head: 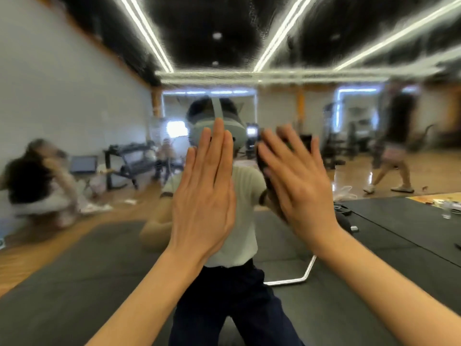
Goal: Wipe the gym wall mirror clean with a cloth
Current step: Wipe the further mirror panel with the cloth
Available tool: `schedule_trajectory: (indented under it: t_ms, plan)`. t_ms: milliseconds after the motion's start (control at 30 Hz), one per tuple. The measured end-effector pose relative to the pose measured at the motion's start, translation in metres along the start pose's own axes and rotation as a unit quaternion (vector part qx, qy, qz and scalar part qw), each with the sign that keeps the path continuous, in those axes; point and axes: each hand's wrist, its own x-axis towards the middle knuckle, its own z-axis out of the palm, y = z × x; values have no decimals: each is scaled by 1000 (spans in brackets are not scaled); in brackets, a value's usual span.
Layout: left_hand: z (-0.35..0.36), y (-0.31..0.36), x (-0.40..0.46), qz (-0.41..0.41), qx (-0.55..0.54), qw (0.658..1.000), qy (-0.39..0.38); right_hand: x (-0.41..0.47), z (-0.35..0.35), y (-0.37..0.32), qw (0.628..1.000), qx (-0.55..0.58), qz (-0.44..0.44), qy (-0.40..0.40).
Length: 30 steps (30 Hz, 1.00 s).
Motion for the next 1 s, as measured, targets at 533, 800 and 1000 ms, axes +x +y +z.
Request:
schedule_trajectory:
  t_ms: [533, 800, 1000]
  plan:
    - [15, 5, 5, -13, 19, 1000, 6, 19, 1, 14, 995, 16, 80, 59]
    - [15, 4, 4, -8, 32, 999, -1, -56, -9, 15, 998, -58, -6, -3]
    - [14, 6, 4, -17, 39, 999, 0, -23, -2, 12, 995, 9, 90, 45]
